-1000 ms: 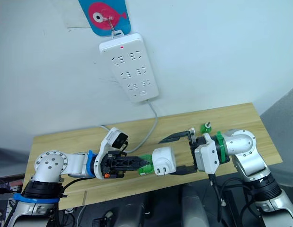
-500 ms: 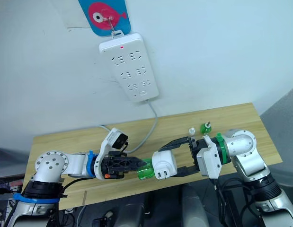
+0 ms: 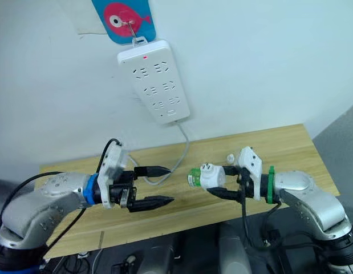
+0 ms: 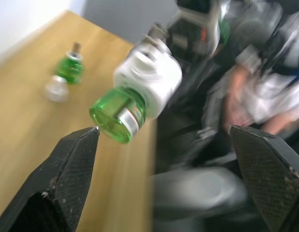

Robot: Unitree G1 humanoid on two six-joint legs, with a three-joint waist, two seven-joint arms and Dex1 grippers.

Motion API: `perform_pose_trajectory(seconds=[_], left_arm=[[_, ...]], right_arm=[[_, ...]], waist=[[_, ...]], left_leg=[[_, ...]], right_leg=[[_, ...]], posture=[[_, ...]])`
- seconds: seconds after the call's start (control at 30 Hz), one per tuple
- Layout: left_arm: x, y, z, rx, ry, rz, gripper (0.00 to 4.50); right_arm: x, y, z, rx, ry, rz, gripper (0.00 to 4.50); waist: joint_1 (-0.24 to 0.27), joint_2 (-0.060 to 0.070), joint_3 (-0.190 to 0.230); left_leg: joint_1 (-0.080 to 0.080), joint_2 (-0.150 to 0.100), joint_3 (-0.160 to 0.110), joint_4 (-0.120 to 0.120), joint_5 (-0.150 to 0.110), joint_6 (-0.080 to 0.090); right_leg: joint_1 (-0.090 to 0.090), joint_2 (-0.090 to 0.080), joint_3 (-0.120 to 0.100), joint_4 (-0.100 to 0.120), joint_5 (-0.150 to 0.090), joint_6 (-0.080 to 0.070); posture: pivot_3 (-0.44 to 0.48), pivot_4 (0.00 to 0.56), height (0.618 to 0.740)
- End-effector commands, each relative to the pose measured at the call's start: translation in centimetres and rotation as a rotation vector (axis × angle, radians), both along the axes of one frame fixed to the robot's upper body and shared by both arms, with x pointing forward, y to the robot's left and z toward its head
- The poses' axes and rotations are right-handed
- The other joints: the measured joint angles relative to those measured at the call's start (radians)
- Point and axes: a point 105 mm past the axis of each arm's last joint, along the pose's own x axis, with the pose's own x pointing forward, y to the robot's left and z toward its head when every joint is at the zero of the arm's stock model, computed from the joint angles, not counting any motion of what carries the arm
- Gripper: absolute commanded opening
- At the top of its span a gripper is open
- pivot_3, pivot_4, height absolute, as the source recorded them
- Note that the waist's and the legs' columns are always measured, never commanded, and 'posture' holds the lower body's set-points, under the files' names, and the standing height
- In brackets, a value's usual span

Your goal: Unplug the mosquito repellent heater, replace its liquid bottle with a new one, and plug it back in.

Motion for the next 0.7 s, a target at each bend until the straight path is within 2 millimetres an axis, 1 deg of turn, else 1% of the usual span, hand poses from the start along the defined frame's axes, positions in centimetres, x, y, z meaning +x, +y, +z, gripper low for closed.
perform_pose_trajectory(seconds=[0.03, 0.1, 0.13, 0.23, 0.33, 0.47, 0.6, 0.7], left_arm=[[-0.4, -1.4, 0.2, 0.084, -0.386, -0.022, 4.5], [-0.5, -1.7, -0.6, 0.127, -0.503, -0.038, 4.5], [-0.4, -1.9, -1.0, 0.14, -0.55, -0.036, 4.5], [0.3, -2.3, -2.0, 0.172, -0.643, -0.013, 4.5], [1.1, -2.5, -2.7, 0.194, -0.677, 0.021, 4.5], [1.6, -3.1, -2.6, 0.192, -0.729, 0.031, 4.5], [2.0, -3.6, -2.7, 0.175, -0.724, 0.062, 4.5], [2.4, -4.5, -2.8, 0.168, -0.71, 0.065, 4.5]], right_arm=[[-0.3, 0.3, 0.6, 0.018, 0.154, -0.088, 2.98], [-0.5, 0.4, 0.5, -0.004, 0.227, -0.096, 2.98], [-0.5, 0.4, 0.4, -0.008, 0.262, -0.112, 2.98], [-0.2, 0.6, 0.5, -0.006, 0.311, -0.14, 2.98], [-0.2, 0.9, 0.7, 0.019, 0.333, -0.147, 2.98], [-0.1, 1.0, 0.8, 0.028, 0.344, -0.158, 2.98], [-0.1, 1.4, 1.1, 0.049, 0.356, -0.157, 2.98], [0.0, 1.6, 1.1, 0.056, 0.366, -0.168, 2.98]], waist=[[0.004, 0.0, 0.0], [0.008, 0.0, 0.0], [0.011, 0.0, 0.0], [0.012, -0.001, -0.001], [0.012, -0.001, -0.001], [0.007, 0.0, -0.001], [-0.004, -0.001, -0.001], [-0.007, -0.001, -0.001]], left_leg=[[0.0, 0.0, 0.0, 0.0, 0.0, 0.0], [-0.001, 0.0, -0.001, 0.0, -0.001, 0.001], [-0.002, 0.0, -0.001, 0.0, -0.001, 0.001], [-0.002, 0.0, -0.002, 0.0, -0.001, 0.002], [-0.003, 0.0, -0.001, 0.0, -0.001, 0.002], [-0.002, -0.001, -0.001, 0.0, -0.001, 0.002], [-0.002, -0.001, 0.0, 0.0, -0.001, 0.002], [-0.002, -0.001, 0.0, 0.0, -0.001, 0.002]], right_leg=[[0.0, 0.0, 0.0, -0.001, 0.0, 0.0], [0.0, 0.0, -0.001, -0.001, 0.0, 0.0], [0.0, 0.0, -0.001, -0.001, 0.0, 0.0], [0.0, 0.0, -0.002, -0.002, 0.001, 0.0], [-0.001, 0.0, -0.003, 0.0, 0.001, 0.0], [-0.001, 0.0, -0.006, 0.001, 0.001, 0.0], [-0.001, 0.0, -0.006, 0.002, 0.001, 0.0], [-0.002, 0.001, -0.007, 0.002, 0.001, 0.001]], posture=[[-0.075, 0.349, 0.74], [-0.075, 0.349, 0.74], [-0.073, 0.338, 0.74], [-0.08, 0.331, 0.74], [-0.084, 0.33, 0.74], [-0.092, 0.34, 0.74], [-0.095, 0.342, 0.74], [-0.098, 0.348, 0.74]])
